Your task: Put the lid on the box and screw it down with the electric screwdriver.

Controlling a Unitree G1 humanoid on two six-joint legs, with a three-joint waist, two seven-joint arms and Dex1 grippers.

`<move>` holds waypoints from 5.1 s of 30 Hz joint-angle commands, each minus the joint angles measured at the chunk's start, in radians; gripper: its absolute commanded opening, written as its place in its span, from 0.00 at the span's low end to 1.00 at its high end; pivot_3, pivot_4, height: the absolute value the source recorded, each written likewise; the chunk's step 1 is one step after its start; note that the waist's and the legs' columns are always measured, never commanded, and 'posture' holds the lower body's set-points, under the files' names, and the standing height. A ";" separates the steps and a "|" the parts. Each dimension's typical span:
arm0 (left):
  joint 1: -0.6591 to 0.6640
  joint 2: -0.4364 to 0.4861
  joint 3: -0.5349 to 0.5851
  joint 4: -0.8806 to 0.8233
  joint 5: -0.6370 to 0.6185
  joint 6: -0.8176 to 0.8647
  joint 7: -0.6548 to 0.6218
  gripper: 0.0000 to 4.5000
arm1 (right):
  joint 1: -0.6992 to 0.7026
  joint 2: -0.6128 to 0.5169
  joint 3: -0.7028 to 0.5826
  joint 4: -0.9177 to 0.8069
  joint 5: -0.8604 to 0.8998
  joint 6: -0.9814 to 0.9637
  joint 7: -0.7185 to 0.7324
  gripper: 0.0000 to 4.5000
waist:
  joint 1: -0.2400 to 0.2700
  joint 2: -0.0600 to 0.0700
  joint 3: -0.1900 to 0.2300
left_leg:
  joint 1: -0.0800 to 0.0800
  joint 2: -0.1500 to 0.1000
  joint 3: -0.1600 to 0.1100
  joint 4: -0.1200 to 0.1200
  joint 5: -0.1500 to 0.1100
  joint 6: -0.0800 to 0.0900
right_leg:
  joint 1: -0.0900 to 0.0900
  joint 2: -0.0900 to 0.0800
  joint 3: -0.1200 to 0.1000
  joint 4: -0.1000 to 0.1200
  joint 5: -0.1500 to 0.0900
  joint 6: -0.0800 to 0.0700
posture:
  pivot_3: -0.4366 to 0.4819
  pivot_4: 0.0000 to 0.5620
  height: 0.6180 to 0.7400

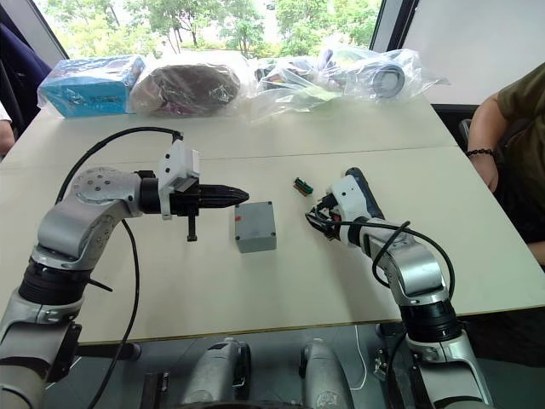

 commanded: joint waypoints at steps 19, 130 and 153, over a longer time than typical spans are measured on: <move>0.036 0.018 -0.004 -0.039 0.021 -0.019 0.009 0.00 | -0.033 0.030 -0.029 0.015 0.029 -0.023 0.008 0.61 | 0.000 0.000 0.000 | 0.000 0.000 0.000 0.000 0.000 0.000 | 0.000 0.000 0.000 0.000 0.000 0.000 | 0.48 0.27 1.00; 0.018 0.036 -0.002 0.052 0.023 -0.133 -0.048 0.00 | -0.533 -0.384 0.220 -0.057 0.090 0.548 0.231 0.99 | 0.005 0.001 0.000 | 0.000 0.000 0.000 0.000 0.000 0.000 | 0.000 -0.001 0.000 -0.001 0.000 0.000 | 0.48 0.27 1.00; -0.008 -0.047 -0.015 0.010 0.003 -0.133 0.022 0.00 | -0.831 -0.312 0.657 0.778 -0.031 0.547 0.430 0.99 | -0.018 0.001 0.001 | -0.001 0.000 0.002 -0.001 0.000 0.000 | -0.002 0.000 0.002 0.000 0.000 0.000 | 0.48 0.27 1.00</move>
